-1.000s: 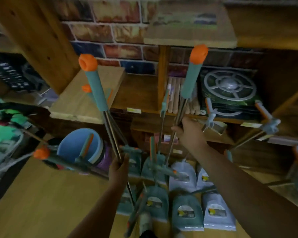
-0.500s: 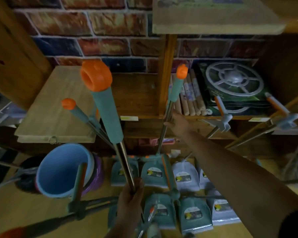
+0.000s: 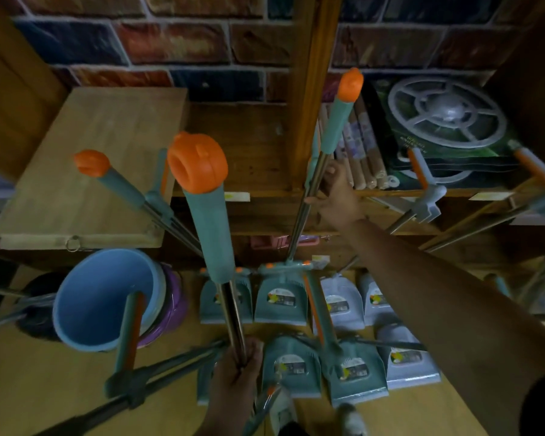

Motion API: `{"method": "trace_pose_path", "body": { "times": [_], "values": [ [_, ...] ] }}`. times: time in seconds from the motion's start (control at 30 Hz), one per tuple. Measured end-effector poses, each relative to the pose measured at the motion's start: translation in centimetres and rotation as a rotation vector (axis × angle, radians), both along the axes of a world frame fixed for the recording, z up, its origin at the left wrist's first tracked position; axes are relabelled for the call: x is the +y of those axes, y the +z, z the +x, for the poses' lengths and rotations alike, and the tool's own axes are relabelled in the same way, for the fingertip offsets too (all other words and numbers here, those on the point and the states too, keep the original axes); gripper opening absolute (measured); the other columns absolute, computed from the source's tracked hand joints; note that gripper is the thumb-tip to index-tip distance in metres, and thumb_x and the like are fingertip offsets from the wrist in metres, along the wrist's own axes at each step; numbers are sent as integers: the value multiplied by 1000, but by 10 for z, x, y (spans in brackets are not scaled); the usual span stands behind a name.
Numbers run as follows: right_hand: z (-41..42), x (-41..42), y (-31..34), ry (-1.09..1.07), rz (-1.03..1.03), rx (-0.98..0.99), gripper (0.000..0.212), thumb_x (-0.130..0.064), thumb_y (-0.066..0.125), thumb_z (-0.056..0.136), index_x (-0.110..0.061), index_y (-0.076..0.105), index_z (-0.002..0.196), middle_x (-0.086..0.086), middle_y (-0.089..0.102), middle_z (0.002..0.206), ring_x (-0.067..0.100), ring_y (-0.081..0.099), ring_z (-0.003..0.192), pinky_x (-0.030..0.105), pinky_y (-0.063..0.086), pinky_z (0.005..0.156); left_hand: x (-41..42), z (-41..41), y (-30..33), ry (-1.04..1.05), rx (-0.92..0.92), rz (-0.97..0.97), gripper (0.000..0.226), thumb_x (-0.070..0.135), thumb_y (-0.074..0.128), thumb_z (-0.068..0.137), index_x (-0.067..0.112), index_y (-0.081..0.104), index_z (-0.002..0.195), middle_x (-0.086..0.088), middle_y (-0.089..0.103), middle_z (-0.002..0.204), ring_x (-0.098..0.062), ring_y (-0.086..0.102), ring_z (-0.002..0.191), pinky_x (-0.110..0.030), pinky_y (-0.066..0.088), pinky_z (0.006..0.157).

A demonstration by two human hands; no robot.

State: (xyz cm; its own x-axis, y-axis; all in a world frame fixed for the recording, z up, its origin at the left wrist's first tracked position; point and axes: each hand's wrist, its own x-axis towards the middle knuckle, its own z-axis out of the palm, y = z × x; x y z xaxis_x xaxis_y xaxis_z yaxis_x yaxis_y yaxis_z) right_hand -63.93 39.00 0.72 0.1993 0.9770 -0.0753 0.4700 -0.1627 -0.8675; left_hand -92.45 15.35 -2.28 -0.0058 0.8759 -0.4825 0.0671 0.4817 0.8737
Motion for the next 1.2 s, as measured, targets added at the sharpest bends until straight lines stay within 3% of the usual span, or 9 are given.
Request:
{"method": "trace_pose_path", "body": {
  "times": [0.1,0.27,0.37,0.53,0.67,0.8,0.93,1.07,1.2],
  "values": [
    [-1,7,-3,-8,-9,27,93,-4,79,72,-32,24,142,2,49,140,20,50,130,51,49,101,2,3,0,23,-26,2,24,55,68,63,37,74,77,7,54,58,-22,46,66,-46,39,72],
    [1,9,-7,-5,-44,-47,101,-9,82,72,-35,19,146,-3,54,140,15,53,128,46,52,98,4,15,13,-72,-56,56,7,41,67,75,34,67,73,3,42,61,-17,40,61,-39,33,67],
    [1,6,-3,14,-46,-79,104,-11,84,70,-36,18,146,-2,54,141,16,53,128,46,50,101,5,18,21,-137,-10,96,21,54,60,75,33,59,71,9,36,58,-13,35,56,-33,29,61],
    [-2,-32,12,-17,-144,-208,120,-38,88,62,-43,4,147,5,48,146,28,56,123,50,52,95,10,25,31,-171,13,172,24,47,59,85,26,55,72,8,33,55,-15,32,53,-27,27,52],
    [-33,-118,58,-75,116,-107,70,-56,59,83,-24,36,142,5,57,125,22,59,111,46,53,93,6,26,42,-213,-32,213,19,30,57,90,23,52,73,13,42,53,-4,35,51,-17,33,51],
    [-82,-202,149,478,167,308,71,-67,47,86,-18,44,137,7,59,114,15,62,82,36,52,68,-10,31,59,-293,-43,272,12,24,61,91,16,58,83,14,53,64,4,49,57,-9,40,58],
    [-91,-230,216,621,144,-52,33,-48,53,92,-27,51,118,-8,64,89,9,63,75,43,54,68,-32,36,65,-339,-2,277,25,25,59,90,5,54,105,21,56,76,5,51,66,-12,42,65],
    [-75,-247,222,575,76,-24,8,-28,53,96,-21,55,99,-14,62,66,6,64,59,36,58,57,-50,48,65,-426,-13,283,47,13,58,89,23,41,132,31,56,108,10,55,97,-21,47,85],
    [-54,-268,203,469,29,-9,9,-22,52,98,-14,53,101,6,66,70,13,67,55,34,58,54,-49,70,49,-525,52,179,99,18,67,79,14,11,161,-8,35,162,-15,38,145,-40,36,118]
  ]
}}
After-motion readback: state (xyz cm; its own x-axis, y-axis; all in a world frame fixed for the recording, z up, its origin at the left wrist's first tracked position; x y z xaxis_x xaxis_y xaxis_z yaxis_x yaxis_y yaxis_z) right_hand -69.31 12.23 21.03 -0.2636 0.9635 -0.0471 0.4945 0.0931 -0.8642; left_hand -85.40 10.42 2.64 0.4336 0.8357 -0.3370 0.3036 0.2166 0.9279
